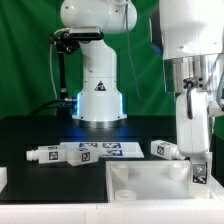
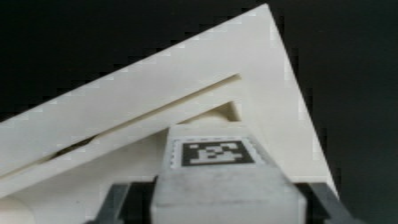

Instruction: Assemble one leg

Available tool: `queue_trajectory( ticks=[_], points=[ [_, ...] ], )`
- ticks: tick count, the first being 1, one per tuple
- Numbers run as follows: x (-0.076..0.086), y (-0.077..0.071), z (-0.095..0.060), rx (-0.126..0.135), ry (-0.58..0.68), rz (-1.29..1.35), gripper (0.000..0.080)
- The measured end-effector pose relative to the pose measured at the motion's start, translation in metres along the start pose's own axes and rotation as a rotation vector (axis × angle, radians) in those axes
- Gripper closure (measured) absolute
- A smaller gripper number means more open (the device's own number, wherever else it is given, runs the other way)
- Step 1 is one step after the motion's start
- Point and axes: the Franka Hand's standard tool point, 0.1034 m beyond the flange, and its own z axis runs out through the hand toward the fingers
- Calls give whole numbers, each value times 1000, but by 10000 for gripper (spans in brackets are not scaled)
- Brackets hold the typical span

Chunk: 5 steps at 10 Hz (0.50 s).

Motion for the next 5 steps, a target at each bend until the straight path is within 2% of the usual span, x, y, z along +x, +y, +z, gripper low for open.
queue_trajectory(
  ticks=[1, 2, 3, 4, 5],
  points=[
    [0, 0, 0, 0, 0, -1, 447],
    [0, 0, 0, 0, 0, -5, 254],
    [-4, -4, -9, 11, -11, -36, 254],
    [-9, -9, -27, 30, -30, -72, 170],
    [-13, -12, -43, 44, -46, -90, 170]
  ],
)
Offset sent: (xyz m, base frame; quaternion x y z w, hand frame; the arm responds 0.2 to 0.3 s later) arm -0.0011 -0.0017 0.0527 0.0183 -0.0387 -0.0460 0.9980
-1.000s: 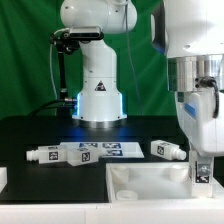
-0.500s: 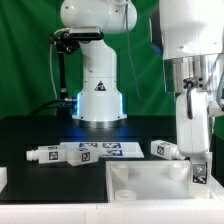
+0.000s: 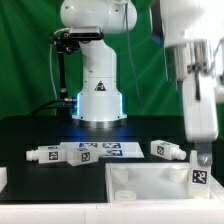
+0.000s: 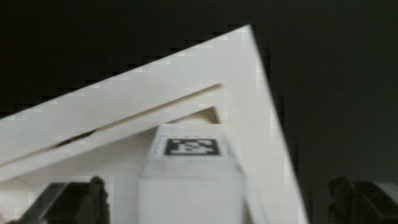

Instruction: Assemble one leg

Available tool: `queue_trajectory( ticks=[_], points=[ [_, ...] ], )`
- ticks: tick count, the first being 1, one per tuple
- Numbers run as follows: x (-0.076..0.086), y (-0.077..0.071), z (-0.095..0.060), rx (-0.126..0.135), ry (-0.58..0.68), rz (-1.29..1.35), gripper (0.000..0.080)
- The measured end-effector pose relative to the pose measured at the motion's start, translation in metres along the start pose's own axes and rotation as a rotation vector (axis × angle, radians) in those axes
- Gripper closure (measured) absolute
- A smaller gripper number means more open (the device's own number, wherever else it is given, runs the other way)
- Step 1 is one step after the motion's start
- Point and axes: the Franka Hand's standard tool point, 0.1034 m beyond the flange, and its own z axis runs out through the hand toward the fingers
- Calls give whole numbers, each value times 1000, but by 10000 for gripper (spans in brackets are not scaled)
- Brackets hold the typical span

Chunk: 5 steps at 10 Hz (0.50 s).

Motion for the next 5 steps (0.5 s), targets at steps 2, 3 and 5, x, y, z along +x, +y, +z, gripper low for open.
queue_trajectory(
  ticks=[2, 3, 5],
  points=[
    [-2, -3, -6, 10, -6, -12, 151],
    [-2, -2, -4, 8, -4, -12, 151],
    [-2, -2, -4, 8, -4, -15, 151]
  ],
)
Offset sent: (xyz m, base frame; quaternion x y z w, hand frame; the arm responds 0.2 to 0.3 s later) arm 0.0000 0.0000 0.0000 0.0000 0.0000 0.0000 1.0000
